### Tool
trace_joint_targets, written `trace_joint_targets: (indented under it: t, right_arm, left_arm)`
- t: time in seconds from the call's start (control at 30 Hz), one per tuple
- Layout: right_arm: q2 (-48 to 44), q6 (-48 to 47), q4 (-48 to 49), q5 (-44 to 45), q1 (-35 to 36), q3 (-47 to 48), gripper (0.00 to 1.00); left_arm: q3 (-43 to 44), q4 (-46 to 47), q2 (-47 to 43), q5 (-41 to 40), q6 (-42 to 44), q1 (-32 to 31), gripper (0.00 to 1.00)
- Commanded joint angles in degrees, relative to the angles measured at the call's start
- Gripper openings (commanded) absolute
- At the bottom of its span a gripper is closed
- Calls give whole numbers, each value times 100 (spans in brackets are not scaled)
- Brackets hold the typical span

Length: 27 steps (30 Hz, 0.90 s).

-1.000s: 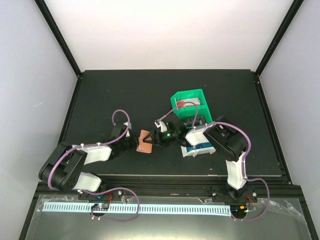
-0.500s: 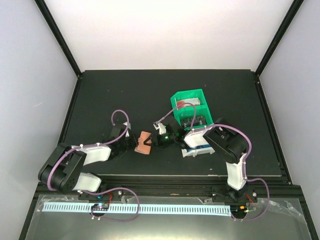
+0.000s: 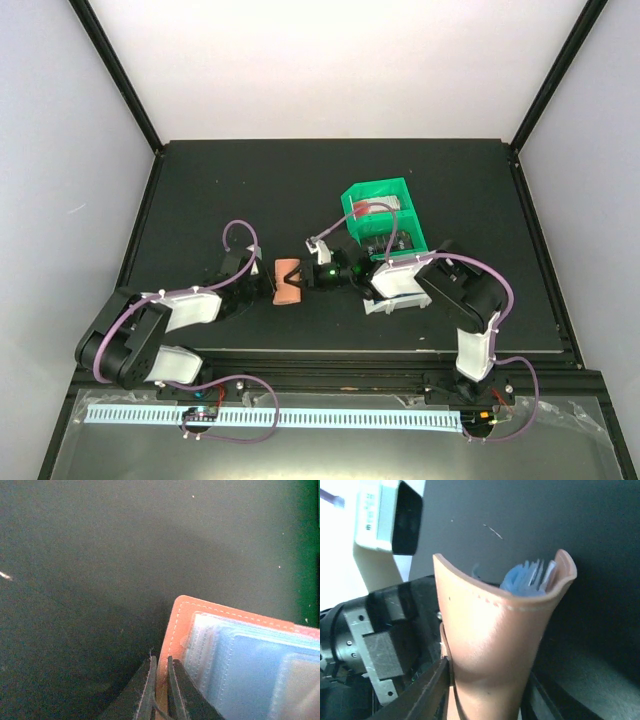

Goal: Put the credit cards into the card holder
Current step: Turn over the card holder at the center of the board.

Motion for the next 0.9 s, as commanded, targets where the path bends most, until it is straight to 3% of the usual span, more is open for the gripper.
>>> trace_joint_targets:
  t: [0.0, 0.13, 0.33, 0.67, 0.87]
  right_arm:
    - [-117, 190, 598, -211, 140, 91, 35]
    - [-89, 74, 101, 18, 136, 249, 23]
    - [-132, -462, -1130, 393, 132, 638, 12]
    - [-653, -1468, -3311, 1432, 136, 1238, 9]
    - [-982, -2170, -4899, 2670, 137, 1729, 9]
  left_arm:
    - [-221, -908, 38, 471, -24, -101, 10]
    - [-219, -989, -113, 455, 13, -99, 11]
    - [-214, -1182, -318, 269, 71, -87, 14]
    - [-183, -1771, -939, -298, 85, -55, 29]
    - [-46, -2140, -1322, -437, 160, -39, 32]
